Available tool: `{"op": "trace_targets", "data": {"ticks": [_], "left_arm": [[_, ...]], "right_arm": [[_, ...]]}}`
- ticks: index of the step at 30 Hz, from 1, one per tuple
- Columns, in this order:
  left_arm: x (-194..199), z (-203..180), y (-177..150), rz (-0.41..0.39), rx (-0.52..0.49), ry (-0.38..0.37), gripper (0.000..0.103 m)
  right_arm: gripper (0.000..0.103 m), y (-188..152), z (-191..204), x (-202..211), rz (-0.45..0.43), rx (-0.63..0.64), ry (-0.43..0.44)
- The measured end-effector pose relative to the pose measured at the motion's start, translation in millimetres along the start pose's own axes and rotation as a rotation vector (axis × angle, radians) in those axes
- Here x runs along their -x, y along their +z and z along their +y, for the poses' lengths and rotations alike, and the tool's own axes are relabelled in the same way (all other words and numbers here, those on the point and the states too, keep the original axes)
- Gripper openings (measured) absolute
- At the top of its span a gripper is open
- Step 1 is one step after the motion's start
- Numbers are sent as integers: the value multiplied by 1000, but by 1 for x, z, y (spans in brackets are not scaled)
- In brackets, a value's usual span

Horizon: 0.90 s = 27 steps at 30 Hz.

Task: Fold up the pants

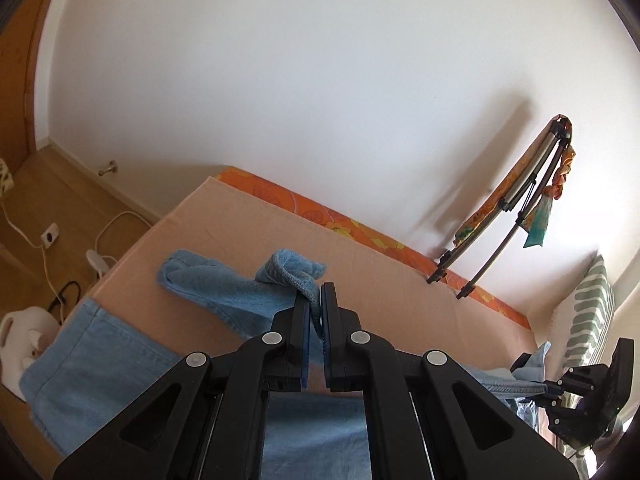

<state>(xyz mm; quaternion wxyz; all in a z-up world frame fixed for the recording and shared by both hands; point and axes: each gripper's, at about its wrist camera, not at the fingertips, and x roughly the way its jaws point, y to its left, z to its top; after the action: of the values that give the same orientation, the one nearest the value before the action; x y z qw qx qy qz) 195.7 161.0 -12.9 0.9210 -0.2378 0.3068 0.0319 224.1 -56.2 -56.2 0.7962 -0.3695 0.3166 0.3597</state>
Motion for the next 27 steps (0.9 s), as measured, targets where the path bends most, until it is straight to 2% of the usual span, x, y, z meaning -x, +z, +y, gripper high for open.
{"op": "trace_targets", "data": {"ticks": [4,9,12,17,19,20,22,23,27], "left_arm": [[28,27,-56,59,24,30,4],[37,54,-119,163,25,106,4],[37,68,-141,203,37,142,4],[45,76,-150,227,-41,225,4],[50,70,-146,204,-93,238,11],[53,67,-144,190,-119,243,17],[51,59,-142,185,-167,238,37],[43,52,-140,207,-195,218,52],[8,18,-143,239,-373,283,54]], "right_arm": [[4,-27,49,13,17,8,62],[4,-62,104,5,64,25,119],[4,-77,123,-5,89,9,140],[4,-94,144,-22,123,15,109],[4,-96,148,-26,122,8,90],[4,-97,150,-27,122,0,82],[5,-99,151,-28,123,-19,77],[4,-100,150,-29,123,-29,77],[4,-102,146,-30,116,-67,73]]}}
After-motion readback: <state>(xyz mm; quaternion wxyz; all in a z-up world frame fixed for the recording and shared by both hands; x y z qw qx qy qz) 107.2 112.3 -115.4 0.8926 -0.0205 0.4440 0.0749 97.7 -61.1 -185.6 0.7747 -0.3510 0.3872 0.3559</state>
